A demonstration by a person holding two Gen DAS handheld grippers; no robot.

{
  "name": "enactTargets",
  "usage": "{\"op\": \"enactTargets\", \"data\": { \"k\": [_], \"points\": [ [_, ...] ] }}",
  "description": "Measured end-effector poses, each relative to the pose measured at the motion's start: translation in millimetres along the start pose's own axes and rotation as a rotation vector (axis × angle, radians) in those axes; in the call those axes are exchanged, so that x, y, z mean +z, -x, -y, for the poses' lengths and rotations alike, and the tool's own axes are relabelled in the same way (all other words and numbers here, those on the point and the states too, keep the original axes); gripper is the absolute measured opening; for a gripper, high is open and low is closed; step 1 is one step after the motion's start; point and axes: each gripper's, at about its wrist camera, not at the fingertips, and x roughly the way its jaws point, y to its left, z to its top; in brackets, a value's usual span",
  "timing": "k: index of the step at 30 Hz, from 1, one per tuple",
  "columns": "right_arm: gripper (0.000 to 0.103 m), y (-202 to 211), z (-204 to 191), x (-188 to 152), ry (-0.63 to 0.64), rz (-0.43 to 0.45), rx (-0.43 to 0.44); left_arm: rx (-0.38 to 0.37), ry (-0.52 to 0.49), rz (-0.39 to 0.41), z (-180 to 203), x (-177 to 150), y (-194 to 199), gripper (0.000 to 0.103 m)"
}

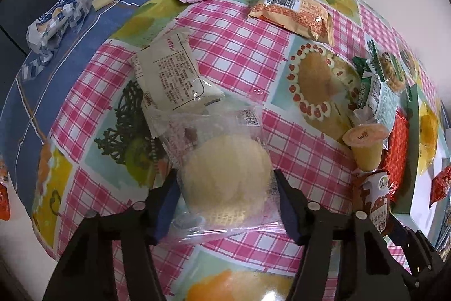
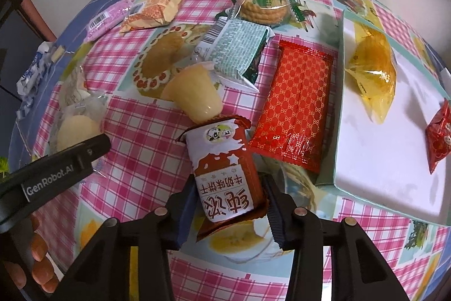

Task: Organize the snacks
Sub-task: 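Grasp the red-and-white biscuit packet with the right gripper while the left gripper grasps the clear bun packet, then lift both packets and carry them over the white tray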

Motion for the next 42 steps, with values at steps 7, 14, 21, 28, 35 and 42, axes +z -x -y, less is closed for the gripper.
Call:
{"op": "enactTargets", "data": {
  "k": [7,14,21,28,35,42],
  "points": [
    [0.045,5.7,5.7,4.1,-0.022,0.015,0.024,-0.027,0.022,0.008,-8.2,-3.2,7.2,0.056],
    [0.045,27.5,15.0,8.2,-0.062,0.061,0.068,-0.039,0.010,0.030,-8.4,-9.0,27.9,0.055],
    [0.045,53.5,33.5,12.3,-0.127,0.144,0.091,-0.068,-0.039,0.086,11.3,-5.2,65.5,0.055],
    [0.045,61.0,99.5,16.3,-0.333,0.165,0.052,-0.103,-0.167,0.104,76.6,0.6,94.0,0.055],
    [0.045,64.1,181.4,-3.4,-0.550,0.167,-0.071,-0.164,-0.279,0.072,152.1,-9.6,97.8,0.055],
    [0.045,62.4,245.4,-31.3,-0.757,0.139,-0.129,-0.226,-0.367,0.033,217.1,-29.1,90.0,0.055]
  ]
}}
